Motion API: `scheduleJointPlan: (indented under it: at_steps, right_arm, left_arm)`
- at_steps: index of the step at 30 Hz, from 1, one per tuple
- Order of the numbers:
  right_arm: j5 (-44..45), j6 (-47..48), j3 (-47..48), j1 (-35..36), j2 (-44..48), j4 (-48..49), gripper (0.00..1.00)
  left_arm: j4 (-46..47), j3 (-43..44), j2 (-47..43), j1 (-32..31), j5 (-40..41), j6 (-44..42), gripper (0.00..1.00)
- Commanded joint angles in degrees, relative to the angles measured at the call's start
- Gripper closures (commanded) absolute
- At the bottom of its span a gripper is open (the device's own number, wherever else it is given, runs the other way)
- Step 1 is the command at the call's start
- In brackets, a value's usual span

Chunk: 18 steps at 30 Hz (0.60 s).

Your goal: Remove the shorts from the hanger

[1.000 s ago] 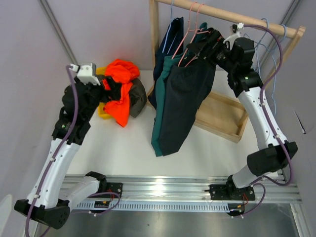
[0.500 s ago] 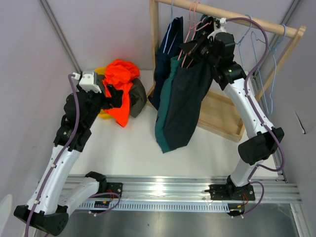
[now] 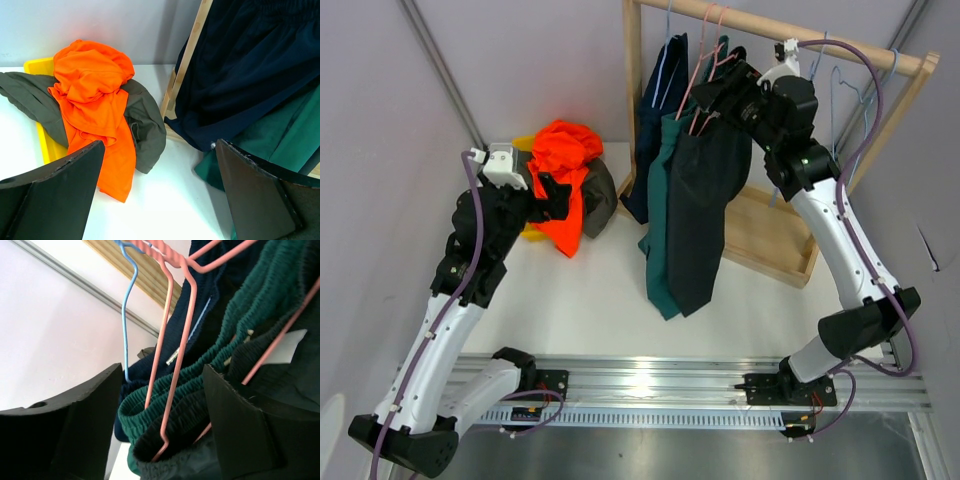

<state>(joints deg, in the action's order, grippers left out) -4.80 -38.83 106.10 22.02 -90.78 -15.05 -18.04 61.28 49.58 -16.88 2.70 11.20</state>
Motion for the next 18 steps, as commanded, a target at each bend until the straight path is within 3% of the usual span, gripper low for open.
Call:
scheduleJointPlan:
  at_steps: [1,11,13,15,18]
  right_arm:
    - [1.63,0.95,-2.04,0.13,3.15,1.86,0.30]
    - [0.75,-0.37,-2.04,0.13,-0.09,4.06,0.34]
    - [0.75,-0.55,-1.43,0.13,-1.06,4.15,0.49]
    - [0.93,-0.81,-0.90,0.13,-1.41,4.06,0.75]
    - [0.93,-0.72,-0.72,0.13,-1.94,4.06,0.88]
  left_arm:
    - [2.13,-0.02,-0.72,-0.69,-0.85,1.10,0.01]
    - [0.82,-0.10,-1.24,-0.78,-0.24,0.31,0.01]
    - [0.55,-0.28,-1.33,-0.78,0.02,-0.04,0.01]
    - [0.46,-0.19,-1.33,-0.78,0.29,-0.30,0.01]
    - [0.47,-0.45,-1.24,-0.78,0.46,-0.57,0.01]
